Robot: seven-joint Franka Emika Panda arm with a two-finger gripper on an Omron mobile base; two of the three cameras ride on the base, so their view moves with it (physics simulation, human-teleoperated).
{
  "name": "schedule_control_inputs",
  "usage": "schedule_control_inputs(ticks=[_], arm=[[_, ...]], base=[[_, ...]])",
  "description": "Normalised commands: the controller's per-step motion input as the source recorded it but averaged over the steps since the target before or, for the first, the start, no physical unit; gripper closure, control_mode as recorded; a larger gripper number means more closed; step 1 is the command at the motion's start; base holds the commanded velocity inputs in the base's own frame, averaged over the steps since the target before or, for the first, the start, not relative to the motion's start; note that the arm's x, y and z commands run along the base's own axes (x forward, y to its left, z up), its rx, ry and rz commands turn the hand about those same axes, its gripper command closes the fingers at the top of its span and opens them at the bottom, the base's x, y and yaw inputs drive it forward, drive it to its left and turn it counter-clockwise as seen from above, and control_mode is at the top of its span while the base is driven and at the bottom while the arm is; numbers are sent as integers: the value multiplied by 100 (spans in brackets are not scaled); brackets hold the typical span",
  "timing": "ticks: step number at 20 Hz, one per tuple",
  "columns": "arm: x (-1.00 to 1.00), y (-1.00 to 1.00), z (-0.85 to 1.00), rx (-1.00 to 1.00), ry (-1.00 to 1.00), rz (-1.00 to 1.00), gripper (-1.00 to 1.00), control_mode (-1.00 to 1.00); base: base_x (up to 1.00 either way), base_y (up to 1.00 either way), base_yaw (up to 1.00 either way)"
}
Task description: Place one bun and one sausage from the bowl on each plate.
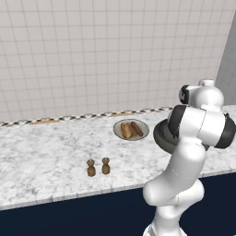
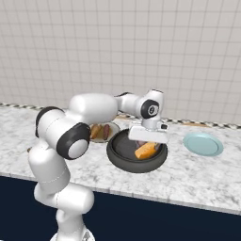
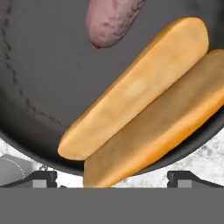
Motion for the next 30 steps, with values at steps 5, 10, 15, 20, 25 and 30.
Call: schedule_control_inputs(ticks=[5, 10, 15, 20, 25, 30], arm=[[0, 1, 0, 2, 0, -32, -100, -100], [19, 16, -4, 0, 2, -33, -100, -100], [2, 1, -18, 0, 0, -19, -100, -100], [0, 1, -9, -1, 0, -17, -100, -100], [0, 20, -24, -8, 1, -16, -100, -100], [3, 10, -11, -17, 7, -13, -100, -100]], base=[[0, 0, 0], [0, 0, 0], [0, 0, 0], [0, 0, 0], [0, 0, 0], [0, 0, 0]])
